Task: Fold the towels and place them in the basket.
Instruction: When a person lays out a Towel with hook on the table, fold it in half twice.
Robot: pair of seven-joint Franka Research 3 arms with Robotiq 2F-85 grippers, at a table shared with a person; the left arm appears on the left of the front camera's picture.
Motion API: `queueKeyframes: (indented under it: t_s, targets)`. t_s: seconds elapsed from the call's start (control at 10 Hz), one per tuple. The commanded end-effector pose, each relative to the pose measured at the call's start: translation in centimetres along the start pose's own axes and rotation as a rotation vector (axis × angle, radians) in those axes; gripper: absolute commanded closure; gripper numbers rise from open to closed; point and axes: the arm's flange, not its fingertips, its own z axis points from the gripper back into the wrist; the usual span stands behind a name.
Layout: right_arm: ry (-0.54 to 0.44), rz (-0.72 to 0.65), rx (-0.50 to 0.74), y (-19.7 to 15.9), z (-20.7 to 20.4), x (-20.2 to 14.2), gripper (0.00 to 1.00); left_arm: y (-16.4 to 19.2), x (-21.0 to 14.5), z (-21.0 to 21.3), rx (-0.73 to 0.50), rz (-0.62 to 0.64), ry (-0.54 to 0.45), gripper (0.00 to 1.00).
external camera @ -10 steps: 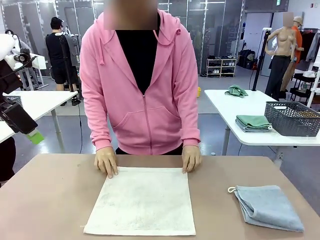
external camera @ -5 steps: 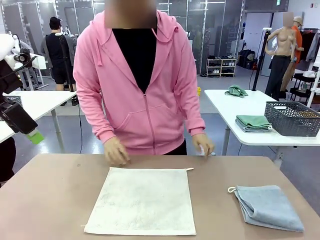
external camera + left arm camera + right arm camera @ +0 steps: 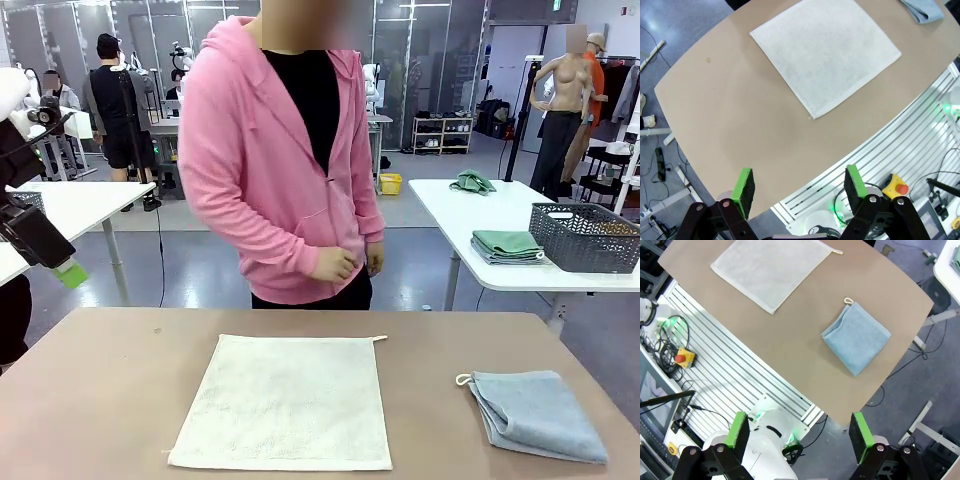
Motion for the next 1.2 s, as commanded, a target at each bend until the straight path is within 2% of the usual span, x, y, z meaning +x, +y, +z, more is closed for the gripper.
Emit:
queueKeyframes:
  t_s: [0.0,0.3,0.5,0.7,0.9,1.0,1.1]
  targets:
    - [0.0,0.0,0.0,0.0,0.0,0.0,0.0,0.0,0.0,0.0,0.0,0.0,0.0,0.1]
    - [0.114,0.301,-0.024,3.3,-4.8,2.0,0.0,-2.7,0.6,-3.7,0.06,-0.307,0.075,0.1]
    - [0.177,0.452,-0.045,6.0,-9.5,3.7,0.0,-3.6,-0.4,-6.3,0.036,-0.422,0.093,0.1]
    - [0.235,0.612,-0.013,8.7,-16.9,5.4,0.0,-4.3,-1.0,-10.6,-0.06,-0.549,0.108,0.1]
    - [0.246,0.708,0.028,10.2,-23.2,6.3,0.0,-5.6,-1.0,-14.5,-0.077,-0.669,0.126,0.1]
    - [0.257,0.703,-0.039,10.9,-25.9,6.5,0.0,-6.4,-1.0,-16.3,-0.078,-0.694,0.117,0.1]
    - [0.248,0.728,-0.019,11.7,-27.8,6.4,0.0,-7.0,-1.2,-18.0,-0.039,-0.731,0.16,0.1]
